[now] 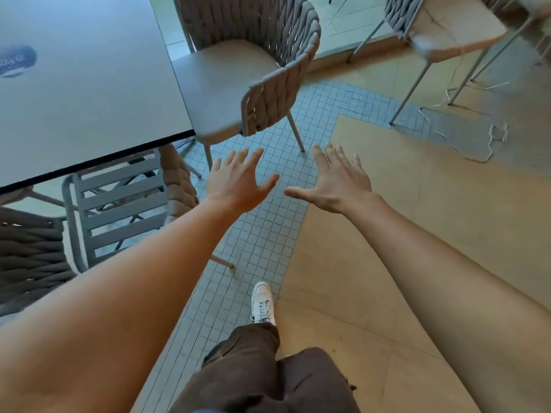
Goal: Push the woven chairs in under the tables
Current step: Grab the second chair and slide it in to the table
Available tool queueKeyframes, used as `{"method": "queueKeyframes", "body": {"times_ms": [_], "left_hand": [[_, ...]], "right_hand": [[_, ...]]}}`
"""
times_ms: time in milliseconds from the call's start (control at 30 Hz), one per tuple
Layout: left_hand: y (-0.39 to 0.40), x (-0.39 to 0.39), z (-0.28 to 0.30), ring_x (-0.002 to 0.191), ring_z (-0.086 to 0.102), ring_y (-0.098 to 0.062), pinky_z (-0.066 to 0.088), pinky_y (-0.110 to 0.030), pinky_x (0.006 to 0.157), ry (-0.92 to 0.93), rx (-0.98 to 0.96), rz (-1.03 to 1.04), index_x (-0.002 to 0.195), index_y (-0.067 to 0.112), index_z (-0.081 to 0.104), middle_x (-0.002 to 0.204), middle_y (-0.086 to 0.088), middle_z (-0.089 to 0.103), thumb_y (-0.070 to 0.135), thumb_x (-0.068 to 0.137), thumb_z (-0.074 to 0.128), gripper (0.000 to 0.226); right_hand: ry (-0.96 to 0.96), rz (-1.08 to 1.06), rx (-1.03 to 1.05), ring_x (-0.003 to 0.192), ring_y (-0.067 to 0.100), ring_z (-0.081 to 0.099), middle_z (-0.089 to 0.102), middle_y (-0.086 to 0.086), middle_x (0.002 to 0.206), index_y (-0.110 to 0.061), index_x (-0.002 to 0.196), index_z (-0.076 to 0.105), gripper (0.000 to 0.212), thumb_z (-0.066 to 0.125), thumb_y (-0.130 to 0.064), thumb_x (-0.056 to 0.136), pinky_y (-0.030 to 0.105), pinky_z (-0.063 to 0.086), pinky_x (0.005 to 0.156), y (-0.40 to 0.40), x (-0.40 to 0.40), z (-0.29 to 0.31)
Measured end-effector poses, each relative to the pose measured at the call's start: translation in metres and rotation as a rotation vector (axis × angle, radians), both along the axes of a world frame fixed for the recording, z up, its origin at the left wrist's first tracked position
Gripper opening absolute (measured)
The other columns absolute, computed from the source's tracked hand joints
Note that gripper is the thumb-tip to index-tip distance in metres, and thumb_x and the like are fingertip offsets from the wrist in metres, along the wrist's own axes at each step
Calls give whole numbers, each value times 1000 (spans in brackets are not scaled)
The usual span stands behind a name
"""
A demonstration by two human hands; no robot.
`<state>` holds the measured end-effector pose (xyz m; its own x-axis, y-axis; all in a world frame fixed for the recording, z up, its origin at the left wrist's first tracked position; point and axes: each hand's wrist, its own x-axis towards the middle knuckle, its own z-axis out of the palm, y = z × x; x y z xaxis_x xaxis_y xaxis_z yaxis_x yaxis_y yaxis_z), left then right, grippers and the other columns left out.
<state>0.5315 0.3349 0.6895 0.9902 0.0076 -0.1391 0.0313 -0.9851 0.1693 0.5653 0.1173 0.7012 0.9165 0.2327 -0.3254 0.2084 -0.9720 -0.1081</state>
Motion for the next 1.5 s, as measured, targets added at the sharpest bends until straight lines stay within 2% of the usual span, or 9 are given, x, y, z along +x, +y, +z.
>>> {"method": "queueKeyframes", "body": {"times_ms": [233, 467, 800, 967, 1100, 1267, 1500], "left_hand": [[1, 80, 3, 148, 24, -29, 20, -54, 120, 0, 8, 9, 154, 31, 26, 159, -9, 33, 75, 91, 34, 78], [-25, 156, 2, 143, 34, -28, 27, -53, 117, -18, 46, 17, 153, 31, 28, 156, -9, 38, 75, 90, 33, 77], [-99, 255, 9, 145, 30, -27, 24, -52, 118, -3, 74, 183, 154, 30, 28, 157, -8, 37, 76, 89, 34, 80], [-124, 297, 10, 138, 39, -28, 30, -51, 113, -31, 84, 239, 150, 30, 35, 148, -6, 47, 76, 85, 30, 80], [-132, 329, 11, 132, 44, -29, 34, -50, 109, -51, 81, 274, 147, 30, 36, 143, -8, 50, 73, 87, 37, 74], [-127, 376, 1, 144, 31, -28, 23, -53, 118, 12, 49, 363, 153, 30, 29, 156, -8, 37, 72, 89, 36, 77], [-101, 457, -21, 146, 27, -28, 22, -52, 118, 35, -15, 463, 154, 30, 25, 158, -8, 34, 72, 89, 33, 78]], "right_hand": [[-10, 23, 16, 155, 25, -2, -4, 7, 169, -27, 161, -5, 128, 29, -103, 64, 54, 1, 123, -3, 82, 3], [-5, 60, 33, 155, 25, -3, -5, 7, 169, -28, 161, -6, 130, 27, -105, 62, 54, 1, 123, -32, 162, 0], [1, 266, 64, 155, 27, -5, -5, 10, 169, -25, 161, -6, 130, 31, -103, 64, 55, 1, 123, -99, 297, 9], [25, 342, 75, 155, 26, -7, -8, 10, 169, -23, 161, -6, 129, 37, -100, 66, 54, -1, 123, -121, 354, 20], [25, 406, 75, 154, 26, -9, -10, 9, 169, -23, 161, -8, 130, 39, -100, 66, 54, -1, 123, -122, 393, 20], [30, 461, 73, 155, 26, -7, -8, 9, 169, -24, 161, -8, 125, 43, -95, 71, 55, 1, 123, -107, 448, 9], [24, 571, 48, 155, 26, -7, -7, 9, 169, -25, 160, -8, 126, 48, -93, 70, 54, 1, 123, -72, 537, -10]]}}
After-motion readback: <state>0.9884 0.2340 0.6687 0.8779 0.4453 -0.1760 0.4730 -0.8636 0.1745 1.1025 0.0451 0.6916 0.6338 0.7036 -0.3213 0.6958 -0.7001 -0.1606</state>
